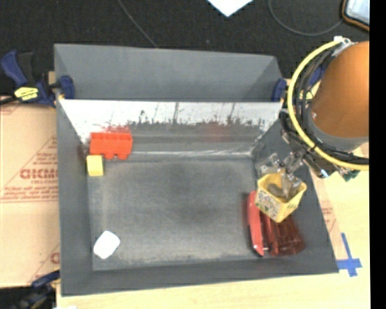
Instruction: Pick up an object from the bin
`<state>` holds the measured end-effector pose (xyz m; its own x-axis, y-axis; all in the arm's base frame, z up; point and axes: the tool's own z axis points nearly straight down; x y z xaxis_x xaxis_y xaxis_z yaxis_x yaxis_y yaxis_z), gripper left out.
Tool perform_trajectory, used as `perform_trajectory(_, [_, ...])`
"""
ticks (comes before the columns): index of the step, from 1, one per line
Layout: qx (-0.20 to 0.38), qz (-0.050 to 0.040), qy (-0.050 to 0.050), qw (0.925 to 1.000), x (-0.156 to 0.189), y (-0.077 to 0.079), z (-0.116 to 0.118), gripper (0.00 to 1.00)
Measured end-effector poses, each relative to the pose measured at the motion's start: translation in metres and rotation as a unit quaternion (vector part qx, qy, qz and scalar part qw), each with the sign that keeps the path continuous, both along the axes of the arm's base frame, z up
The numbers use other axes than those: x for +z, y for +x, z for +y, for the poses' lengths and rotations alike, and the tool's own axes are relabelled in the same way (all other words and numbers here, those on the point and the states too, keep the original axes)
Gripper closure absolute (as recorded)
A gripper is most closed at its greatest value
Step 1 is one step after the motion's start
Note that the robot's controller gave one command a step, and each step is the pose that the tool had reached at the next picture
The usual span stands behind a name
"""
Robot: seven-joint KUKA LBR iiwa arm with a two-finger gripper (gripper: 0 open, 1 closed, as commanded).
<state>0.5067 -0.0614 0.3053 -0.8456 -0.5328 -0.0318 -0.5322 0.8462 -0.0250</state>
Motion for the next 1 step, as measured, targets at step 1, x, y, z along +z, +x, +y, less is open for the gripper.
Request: perform_trajectory(1, [-0.065,0.0074,0.002,0.9978,-0.0365,0.0044,-0.0021,1.0])
